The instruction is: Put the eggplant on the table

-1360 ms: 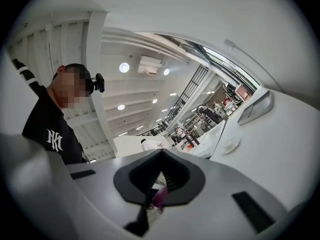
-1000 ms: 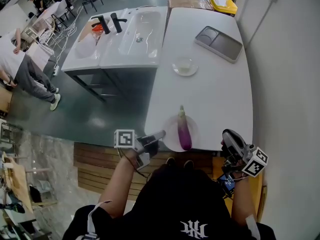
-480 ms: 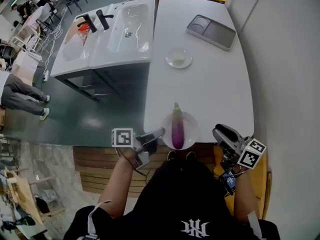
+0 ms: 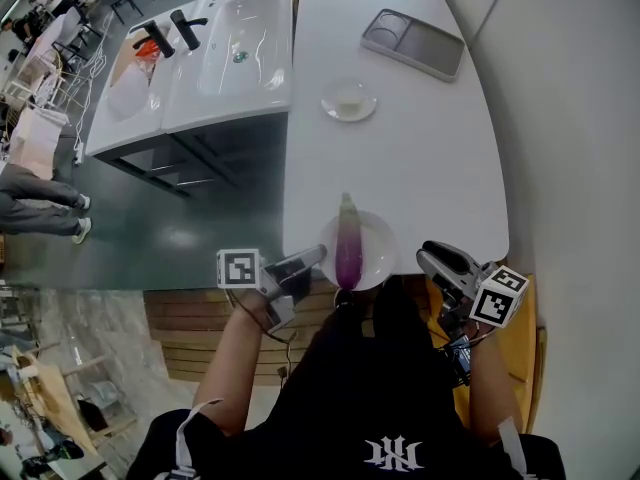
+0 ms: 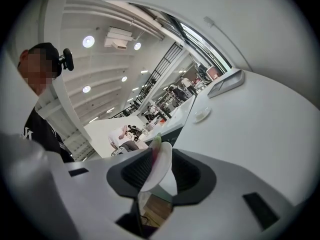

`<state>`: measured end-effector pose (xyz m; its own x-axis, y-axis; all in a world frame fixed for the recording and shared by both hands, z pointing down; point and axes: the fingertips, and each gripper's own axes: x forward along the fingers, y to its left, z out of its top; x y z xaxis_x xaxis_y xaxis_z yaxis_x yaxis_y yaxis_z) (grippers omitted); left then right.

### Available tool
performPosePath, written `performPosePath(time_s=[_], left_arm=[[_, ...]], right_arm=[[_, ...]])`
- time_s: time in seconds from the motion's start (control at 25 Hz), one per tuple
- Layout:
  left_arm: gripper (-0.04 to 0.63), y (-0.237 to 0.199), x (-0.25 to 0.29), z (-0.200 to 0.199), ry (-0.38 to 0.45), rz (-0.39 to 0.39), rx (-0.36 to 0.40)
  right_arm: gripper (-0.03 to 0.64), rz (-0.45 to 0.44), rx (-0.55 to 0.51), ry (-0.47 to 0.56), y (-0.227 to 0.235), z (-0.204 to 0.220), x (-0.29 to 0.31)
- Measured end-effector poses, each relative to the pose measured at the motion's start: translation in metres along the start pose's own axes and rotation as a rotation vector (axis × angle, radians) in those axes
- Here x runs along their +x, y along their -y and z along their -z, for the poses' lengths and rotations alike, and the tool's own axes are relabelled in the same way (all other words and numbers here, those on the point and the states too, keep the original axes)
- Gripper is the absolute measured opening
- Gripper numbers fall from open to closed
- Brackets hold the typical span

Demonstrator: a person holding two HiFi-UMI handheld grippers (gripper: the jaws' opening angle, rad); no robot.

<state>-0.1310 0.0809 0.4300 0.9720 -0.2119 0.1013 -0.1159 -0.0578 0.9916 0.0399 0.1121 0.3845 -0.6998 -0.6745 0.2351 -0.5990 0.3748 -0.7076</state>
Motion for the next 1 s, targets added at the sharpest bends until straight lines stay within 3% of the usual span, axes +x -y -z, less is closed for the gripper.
performPosePath(time_s=[0.28,0.52,1.0], left_arm=[[0.017,0.009,0.02,-0.012,0.034,0.009,0.02],[0.017,0.017,0.05,-0.027,0.084,-0.007,0.019],[0.017,0.022,0.143,-0.055,0.187,-0.019,0.021]], right_arm=[[0.107,0.009,0.034,-0.057,0.029,-0.008,0.006],[0.109,-0.077,0.131,-0.113,0.056,-0.03,0.019],[0.107,-0.196,0.174,-0.2,0.121,-0.09,0.024]])
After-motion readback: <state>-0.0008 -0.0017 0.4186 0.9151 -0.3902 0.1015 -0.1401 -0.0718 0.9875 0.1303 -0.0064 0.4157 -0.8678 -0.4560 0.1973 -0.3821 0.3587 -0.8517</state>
